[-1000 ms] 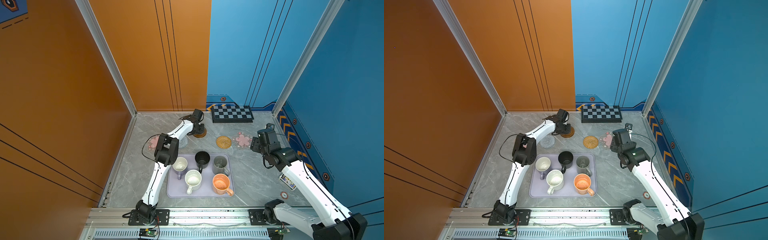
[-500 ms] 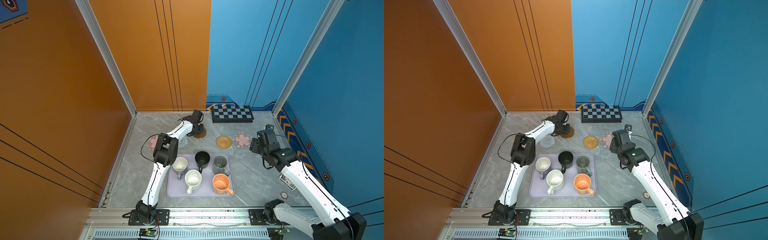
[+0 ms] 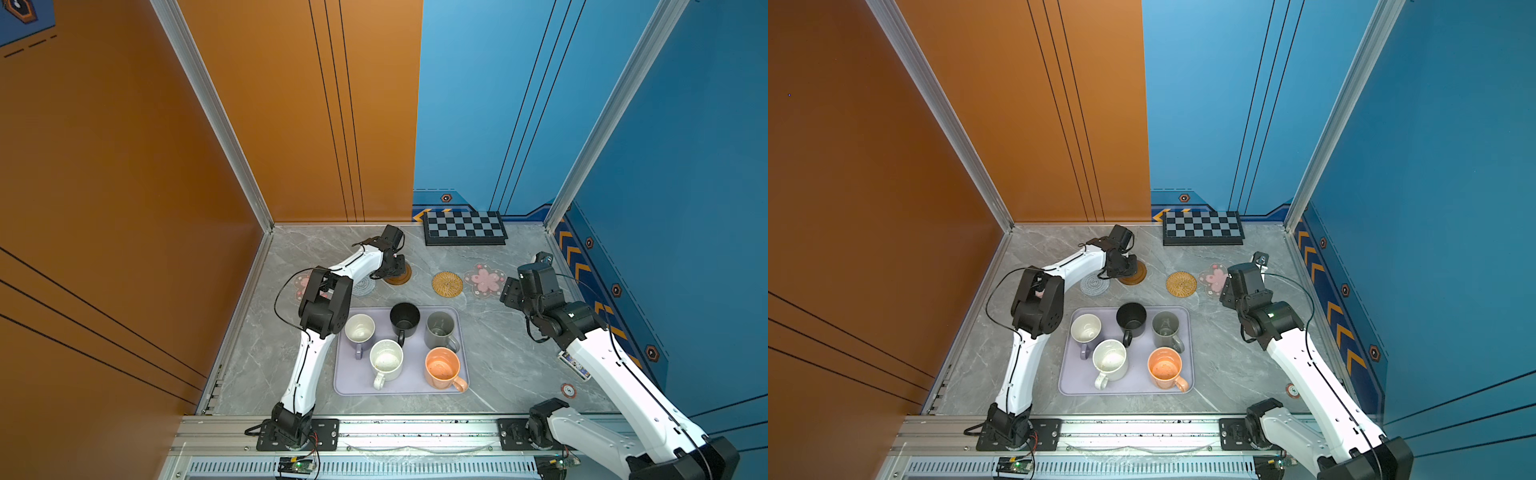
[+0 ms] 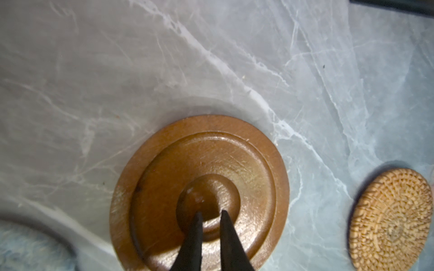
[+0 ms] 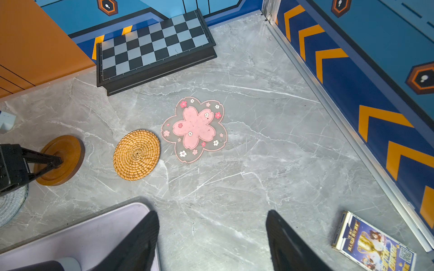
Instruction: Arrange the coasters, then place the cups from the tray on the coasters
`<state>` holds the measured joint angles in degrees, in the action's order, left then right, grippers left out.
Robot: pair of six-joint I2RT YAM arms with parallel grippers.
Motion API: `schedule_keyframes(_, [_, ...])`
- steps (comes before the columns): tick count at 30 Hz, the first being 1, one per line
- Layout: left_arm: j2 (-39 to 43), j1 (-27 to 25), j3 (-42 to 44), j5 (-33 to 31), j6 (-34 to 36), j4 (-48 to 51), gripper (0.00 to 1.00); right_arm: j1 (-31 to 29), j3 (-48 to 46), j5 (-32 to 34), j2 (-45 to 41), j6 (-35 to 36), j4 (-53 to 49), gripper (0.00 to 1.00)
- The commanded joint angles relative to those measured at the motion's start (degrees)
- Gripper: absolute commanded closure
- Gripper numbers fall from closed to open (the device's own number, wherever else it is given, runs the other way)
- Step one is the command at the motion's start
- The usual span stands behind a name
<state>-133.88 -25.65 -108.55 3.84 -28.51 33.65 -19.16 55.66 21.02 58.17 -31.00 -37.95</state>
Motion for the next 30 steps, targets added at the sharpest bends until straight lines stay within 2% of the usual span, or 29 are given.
schedule_keyframes(1, [0.35, -1.00, 3.31, 2.12, 0.82, 5.61, 0.82, 0.10, -0.80, -0.45, -1.34, -1.53, 0.09, 0.26])
schedule_keyframes(19, [5.63, -3.96, 12.02, 6.05, -0.23, 2.99, 0.84, 0.22, -2.65, 1.09, -4.47, -1.89, -1.59, 0.26])
schedule_keyframes(30, [1.16, -4.19, 7.52, 7.47, -1.24, 2.56, 0.84, 0.19, -3.80, 0.89, -5.19, -2.39, -1.82, 0.26])
